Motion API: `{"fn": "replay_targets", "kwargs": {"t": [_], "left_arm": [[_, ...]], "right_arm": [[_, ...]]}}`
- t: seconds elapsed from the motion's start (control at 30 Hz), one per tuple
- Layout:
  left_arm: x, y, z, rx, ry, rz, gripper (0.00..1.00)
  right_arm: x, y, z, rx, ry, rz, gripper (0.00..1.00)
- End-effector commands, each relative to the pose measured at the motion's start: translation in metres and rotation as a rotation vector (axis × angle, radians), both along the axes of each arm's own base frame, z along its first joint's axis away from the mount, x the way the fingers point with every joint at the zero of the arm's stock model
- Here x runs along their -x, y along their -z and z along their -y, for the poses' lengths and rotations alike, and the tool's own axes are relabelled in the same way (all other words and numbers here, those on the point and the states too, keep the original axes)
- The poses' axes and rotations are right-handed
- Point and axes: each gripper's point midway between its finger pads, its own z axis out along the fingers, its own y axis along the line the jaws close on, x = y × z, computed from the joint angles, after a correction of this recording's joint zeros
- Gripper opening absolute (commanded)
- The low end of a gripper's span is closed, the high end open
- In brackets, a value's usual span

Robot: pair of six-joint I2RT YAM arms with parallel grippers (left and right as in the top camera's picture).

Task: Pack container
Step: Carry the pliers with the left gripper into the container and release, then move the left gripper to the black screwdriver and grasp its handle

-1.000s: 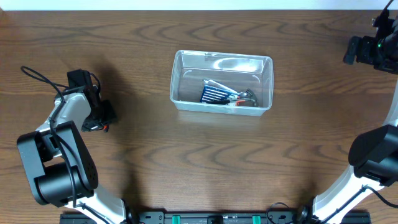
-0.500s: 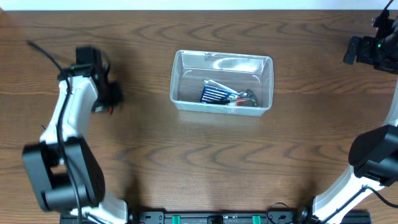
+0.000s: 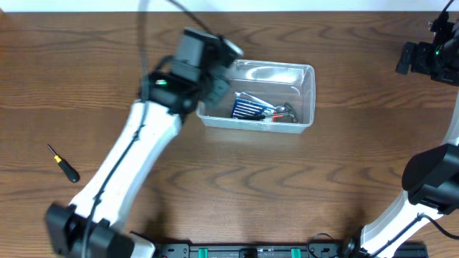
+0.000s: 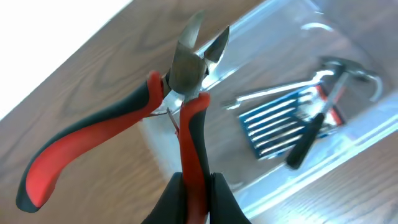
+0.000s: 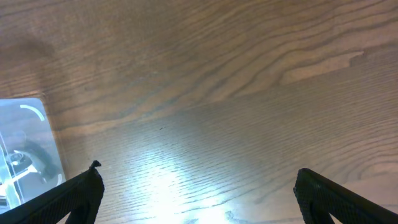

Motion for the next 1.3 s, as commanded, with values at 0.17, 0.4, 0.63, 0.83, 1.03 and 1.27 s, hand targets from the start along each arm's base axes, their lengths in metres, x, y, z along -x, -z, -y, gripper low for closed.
{"fn": "replay_targets", "kwargs": {"t": [0.17, 0.4, 0.63, 0.83, 1.03, 1.27], "left_arm": [[-0.016, 0.09, 0.037, -0.111, 0.107, -0.109, 0.06], [-0.011, 0.158, 0.033, -0.181, 0.102, -0.256, 0.06], [-0.004, 0.195, 0.03, -0.219, 0.098, -0.336, 0.17], [-0.007, 0.188, 0.028, -0.213, 0.091, -0.319, 0.5], [-0.039, 0.11, 0.005, -0.201, -0.038, -0.13, 0.65], [-0.04, -0.039, -0.092, -0.121, -0.329, 0.114, 0.76]], "right_arm": [[0.0, -0.002, -0.005, -0.001, -0.022, 0.0, 0.99], [0.0, -0.002, -0.005, -0.001, -0.022, -0.001, 0.99], [0.0, -0.001, -0.005, -0.001, -0.022, -0.003, 0.99], [0.0, -0.001, -0.005, -0.001, -0.022, -0.003, 0.99], [0.0, -0.001, -0.005, -0.001, -0.022, -0.002, 0.99], [-0.001, -0.002, -0.005, 0.001, -0.022, 0.003, 0.99]]}}
